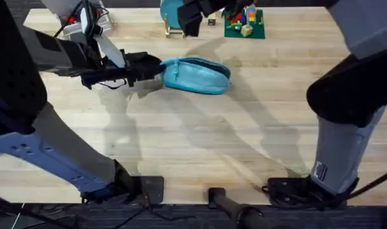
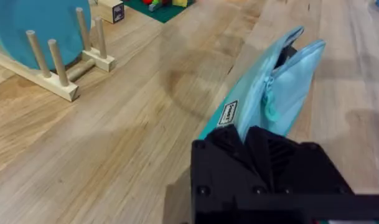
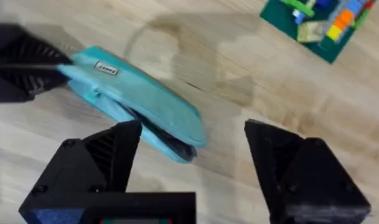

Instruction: Unzip the bag, pick up the pens from the table one at a time and place them inside, then zip the bag closed.

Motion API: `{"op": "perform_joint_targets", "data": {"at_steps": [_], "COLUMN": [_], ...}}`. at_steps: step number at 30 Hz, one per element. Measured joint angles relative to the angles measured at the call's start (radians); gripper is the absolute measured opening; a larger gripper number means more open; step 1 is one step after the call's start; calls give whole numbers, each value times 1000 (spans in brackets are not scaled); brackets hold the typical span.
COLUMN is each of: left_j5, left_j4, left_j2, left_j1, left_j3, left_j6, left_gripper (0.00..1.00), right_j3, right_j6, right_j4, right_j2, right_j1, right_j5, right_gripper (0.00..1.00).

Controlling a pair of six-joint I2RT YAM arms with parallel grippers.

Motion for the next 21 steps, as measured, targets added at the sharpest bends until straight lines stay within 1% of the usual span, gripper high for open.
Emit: {"op": "perform_joint_targets", "data": {"at_steps": [7, 10, 12, 17, 21], "left_j5": [0, 0, 0, 0, 0], "left_j4": [0, 0, 0, 0, 0], "left_j2": [0, 0, 0, 0, 0], "left_j1": [0, 0, 0, 0, 0], "left_j3": [0, 0, 0, 0, 0], "left_j6": [0, 0, 0, 0, 0], "left_gripper": [42, 42, 42, 41, 42], "right_j3": [2, 2, 2, 2, 4], "right_j6": [71, 83, 90, 97, 101], "right_j4": [-47, -85, -98, -105, -156], "right_j2": [-4, -17, -40, -132, -197], "right_j1": [-119, -159, -170, -166, -165], "right_j5": [-76, -89, -92, -105, -109], "right_gripper": [995, 997, 996, 996, 996]}}
